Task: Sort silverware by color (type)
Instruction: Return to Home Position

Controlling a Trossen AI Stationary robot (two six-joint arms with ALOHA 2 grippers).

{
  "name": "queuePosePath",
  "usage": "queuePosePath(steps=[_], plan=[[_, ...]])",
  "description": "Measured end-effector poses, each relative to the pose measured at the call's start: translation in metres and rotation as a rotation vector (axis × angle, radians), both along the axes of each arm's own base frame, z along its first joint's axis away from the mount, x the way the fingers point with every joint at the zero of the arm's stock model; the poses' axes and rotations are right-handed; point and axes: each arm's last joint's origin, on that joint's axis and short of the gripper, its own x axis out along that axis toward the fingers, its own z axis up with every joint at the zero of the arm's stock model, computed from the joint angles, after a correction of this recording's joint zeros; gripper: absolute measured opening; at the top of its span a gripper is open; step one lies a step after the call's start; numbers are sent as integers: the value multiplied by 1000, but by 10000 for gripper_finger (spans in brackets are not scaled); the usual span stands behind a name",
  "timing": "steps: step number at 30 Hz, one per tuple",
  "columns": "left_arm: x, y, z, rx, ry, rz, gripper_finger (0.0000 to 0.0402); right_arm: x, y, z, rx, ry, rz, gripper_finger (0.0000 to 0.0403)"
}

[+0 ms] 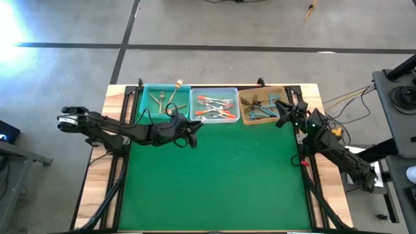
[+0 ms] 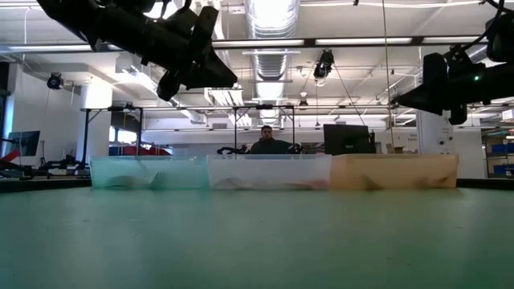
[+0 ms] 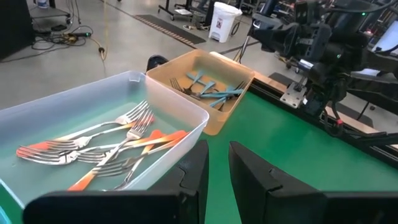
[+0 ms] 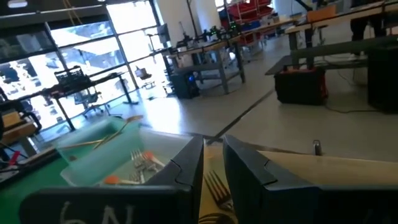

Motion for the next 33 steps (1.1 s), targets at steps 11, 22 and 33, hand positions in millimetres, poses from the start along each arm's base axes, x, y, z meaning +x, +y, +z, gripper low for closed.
queuePosePath(steps=[11, 22, 33], plan=[[-2, 0, -4, 1, 12, -1, 46, 0, 0, -1, 24, -11, 3, 54], [3, -1, 6, -4, -21, -11, 46, 0, 0, -1, 52, -38, 1, 54], [12, -1, 31, -8, -100, -13, 46, 0, 0, -1, 52, -37, 1, 54]])
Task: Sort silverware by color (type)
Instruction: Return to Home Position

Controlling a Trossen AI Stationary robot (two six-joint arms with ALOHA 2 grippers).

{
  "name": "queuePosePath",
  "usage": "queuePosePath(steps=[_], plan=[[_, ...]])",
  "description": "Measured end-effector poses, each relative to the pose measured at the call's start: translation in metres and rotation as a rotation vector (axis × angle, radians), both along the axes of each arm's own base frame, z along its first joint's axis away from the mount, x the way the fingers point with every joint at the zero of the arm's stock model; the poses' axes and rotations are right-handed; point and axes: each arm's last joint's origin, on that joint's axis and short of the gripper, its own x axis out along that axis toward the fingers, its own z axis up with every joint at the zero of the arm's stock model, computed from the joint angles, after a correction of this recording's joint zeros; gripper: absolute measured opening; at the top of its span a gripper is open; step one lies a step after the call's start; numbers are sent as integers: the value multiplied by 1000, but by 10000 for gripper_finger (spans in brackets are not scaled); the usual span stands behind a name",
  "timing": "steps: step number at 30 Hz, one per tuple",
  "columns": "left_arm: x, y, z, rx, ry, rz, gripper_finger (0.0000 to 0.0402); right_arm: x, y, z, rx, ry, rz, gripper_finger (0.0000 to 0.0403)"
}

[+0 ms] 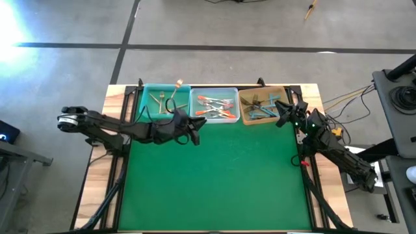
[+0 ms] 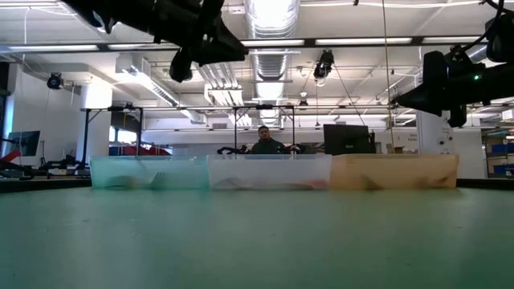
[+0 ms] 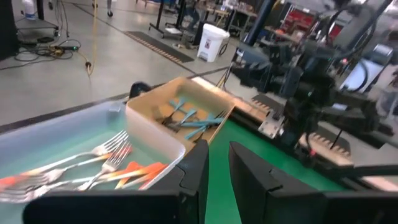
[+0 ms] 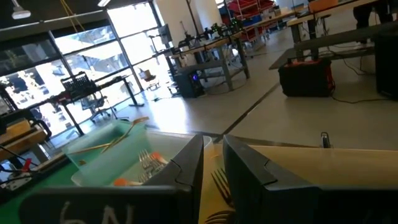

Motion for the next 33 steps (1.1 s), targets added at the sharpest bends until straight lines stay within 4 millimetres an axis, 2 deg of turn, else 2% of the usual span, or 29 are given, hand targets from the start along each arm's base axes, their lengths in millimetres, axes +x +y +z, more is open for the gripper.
queuePosePath(steps=[5, 8, 12, 17, 23, 27, 33], plan=[[7, 0, 24, -51, -94, 7, 46, 0, 0, 0, 0, 0, 0, 54], [13, -1, 42, 8, -118, 3, 46, 0, 0, 0, 0, 0, 0, 54], [14, 2, 46, 58, -104, 9, 46, 0, 0, 0, 0, 0, 0, 54], [-6, 3, 27, 22, -106, 16, 46, 0, 0, 0, 0, 0, 0, 54], [-48, 5, -8, -61, -317, 22, 46, 0, 0, 0, 0, 0, 0, 54], [-79, 6, -30, -90, -368, 25, 46, 0, 0, 0, -1, -1, 0, 54], [-115, 9, -42, -147, -421, 97, 46, 0, 0, 0, -1, -1, 0, 54]])
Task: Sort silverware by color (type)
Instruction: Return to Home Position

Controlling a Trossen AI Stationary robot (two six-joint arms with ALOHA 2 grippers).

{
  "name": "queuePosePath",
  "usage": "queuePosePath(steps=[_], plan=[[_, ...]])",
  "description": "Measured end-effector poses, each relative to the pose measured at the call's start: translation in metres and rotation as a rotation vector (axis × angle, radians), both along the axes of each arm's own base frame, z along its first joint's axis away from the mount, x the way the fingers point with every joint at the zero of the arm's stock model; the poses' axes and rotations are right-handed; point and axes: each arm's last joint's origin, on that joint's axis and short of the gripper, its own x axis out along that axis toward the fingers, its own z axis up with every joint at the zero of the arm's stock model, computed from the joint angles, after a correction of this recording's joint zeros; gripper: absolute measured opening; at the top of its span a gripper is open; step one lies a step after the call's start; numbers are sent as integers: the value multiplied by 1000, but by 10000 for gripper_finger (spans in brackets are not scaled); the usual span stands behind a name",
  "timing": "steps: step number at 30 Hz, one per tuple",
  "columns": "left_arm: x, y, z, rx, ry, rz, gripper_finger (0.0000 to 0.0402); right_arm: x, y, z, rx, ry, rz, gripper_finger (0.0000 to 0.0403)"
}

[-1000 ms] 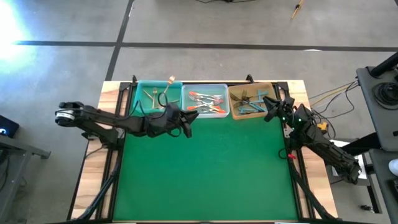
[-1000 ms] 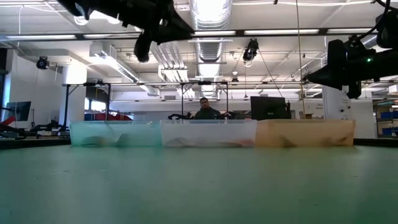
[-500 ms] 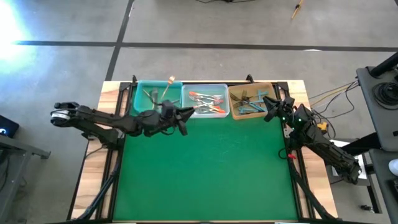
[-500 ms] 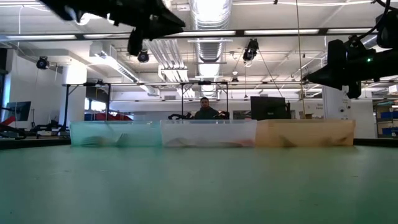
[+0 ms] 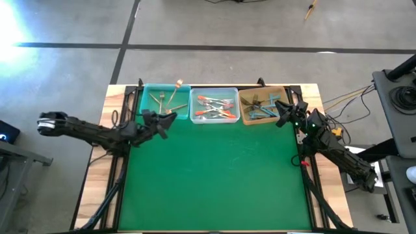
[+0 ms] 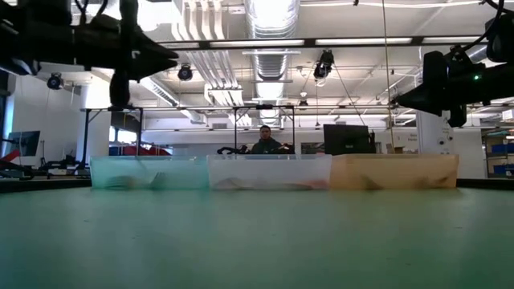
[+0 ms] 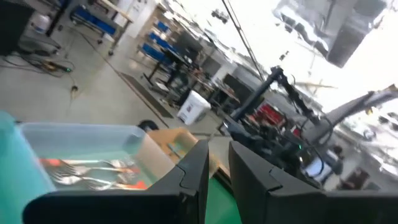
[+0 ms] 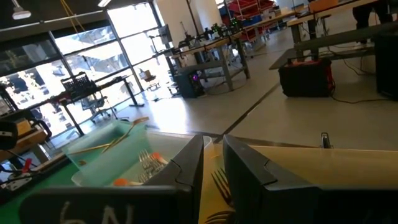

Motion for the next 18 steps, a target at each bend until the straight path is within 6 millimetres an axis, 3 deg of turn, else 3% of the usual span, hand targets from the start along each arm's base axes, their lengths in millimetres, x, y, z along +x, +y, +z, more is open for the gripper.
queuePosePath(steps=[8, 14, 18], plan=[[-31, 2, -2, -2, 3, 14, 46, 0, 0, 0, 0, 0, 0, 54], [-54, 3, -27, -3, -16, 13, 46, 0, 0, 0, 0, 0, 0, 54], [-59, 3, -30, -43, 17, 9, 46, 0, 0, 0, 0, 0, 0, 54]])
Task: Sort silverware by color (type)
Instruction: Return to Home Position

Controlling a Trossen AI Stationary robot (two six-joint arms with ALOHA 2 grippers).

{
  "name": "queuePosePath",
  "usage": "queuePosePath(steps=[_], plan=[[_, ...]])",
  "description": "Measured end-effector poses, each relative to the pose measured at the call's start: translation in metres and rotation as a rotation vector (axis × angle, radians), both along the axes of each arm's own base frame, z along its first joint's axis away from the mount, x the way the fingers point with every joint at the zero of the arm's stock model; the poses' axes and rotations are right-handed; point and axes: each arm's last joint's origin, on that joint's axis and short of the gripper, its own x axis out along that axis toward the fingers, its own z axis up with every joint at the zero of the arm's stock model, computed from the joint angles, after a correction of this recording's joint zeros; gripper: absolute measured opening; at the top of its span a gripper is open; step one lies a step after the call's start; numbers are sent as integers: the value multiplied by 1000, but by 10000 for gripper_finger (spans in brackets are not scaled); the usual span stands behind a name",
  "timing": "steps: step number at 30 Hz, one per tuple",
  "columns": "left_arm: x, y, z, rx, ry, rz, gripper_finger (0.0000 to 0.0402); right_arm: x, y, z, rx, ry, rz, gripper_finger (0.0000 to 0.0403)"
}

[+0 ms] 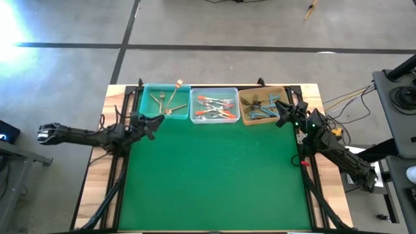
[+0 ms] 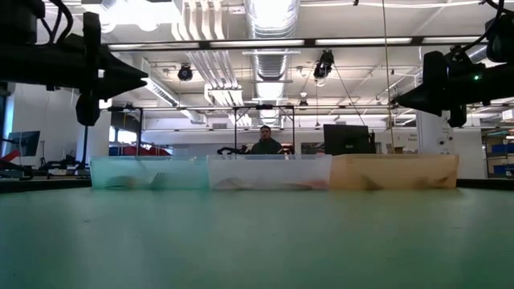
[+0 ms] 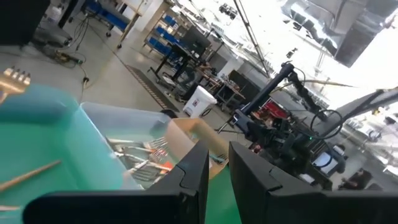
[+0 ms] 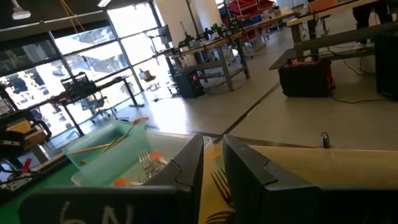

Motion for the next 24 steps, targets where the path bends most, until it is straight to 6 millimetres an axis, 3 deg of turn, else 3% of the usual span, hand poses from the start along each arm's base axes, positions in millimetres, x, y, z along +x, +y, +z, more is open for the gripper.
queuePosePath(steps=[11, 24], plan=[[-14, 0, -6, 102, 104, -29, 46, 0, 0, 0, 0, 0, -1, 54], [-22, 0, 5, 96, 30, -27, 46, 0, 0, 0, 0, -1, -1, 54]])
